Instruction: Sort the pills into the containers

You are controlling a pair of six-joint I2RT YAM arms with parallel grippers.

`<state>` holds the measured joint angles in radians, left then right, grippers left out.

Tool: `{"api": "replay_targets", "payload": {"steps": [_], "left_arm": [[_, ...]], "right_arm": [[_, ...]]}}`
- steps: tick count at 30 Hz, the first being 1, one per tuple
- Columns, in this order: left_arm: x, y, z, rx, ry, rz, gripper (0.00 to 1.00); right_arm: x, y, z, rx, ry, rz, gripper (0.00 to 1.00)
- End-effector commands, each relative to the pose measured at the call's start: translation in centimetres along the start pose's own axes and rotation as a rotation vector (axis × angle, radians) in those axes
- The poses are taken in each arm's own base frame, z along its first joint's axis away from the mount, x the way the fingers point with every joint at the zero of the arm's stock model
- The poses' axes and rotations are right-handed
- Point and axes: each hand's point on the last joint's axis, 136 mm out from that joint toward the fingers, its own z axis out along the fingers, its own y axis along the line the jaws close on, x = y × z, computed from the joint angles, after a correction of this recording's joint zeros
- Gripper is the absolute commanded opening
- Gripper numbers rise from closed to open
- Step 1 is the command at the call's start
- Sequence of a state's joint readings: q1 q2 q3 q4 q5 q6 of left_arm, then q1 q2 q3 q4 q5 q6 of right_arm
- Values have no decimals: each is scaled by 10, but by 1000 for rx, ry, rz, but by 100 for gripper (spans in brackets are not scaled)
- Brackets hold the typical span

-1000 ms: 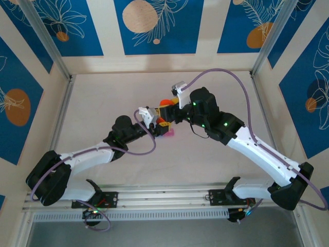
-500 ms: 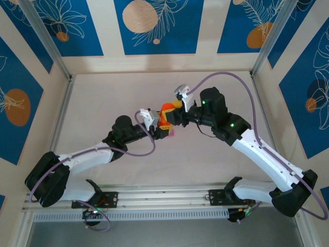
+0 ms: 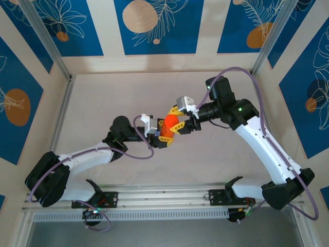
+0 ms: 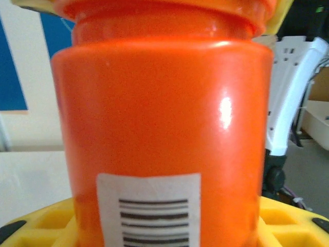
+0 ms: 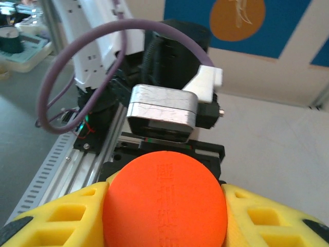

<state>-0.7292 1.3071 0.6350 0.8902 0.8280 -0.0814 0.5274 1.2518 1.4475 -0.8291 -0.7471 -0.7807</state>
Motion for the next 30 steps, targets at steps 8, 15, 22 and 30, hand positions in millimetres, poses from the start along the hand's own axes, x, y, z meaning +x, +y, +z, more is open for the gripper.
{"api": "replay_targets", "payload": {"steps": [8, 15, 22, 30], "left_arm": [[-23, -8, -2, 53, -54, 68, 0], [-24, -7, -1, 55, -54, 70, 0], [-22, -3, -1, 29, -48, 63, 0], [-14, 28, -8, -181, -13, 73, 0]], "right_arm": [[3, 21, -3, -121, 9, -18, 46], [4, 17, -3, -85, 18, -7, 66], [0, 6, -7, -20, 14, 27, 77], [-15, 6, -23, 76, -39, 80, 87]]}}
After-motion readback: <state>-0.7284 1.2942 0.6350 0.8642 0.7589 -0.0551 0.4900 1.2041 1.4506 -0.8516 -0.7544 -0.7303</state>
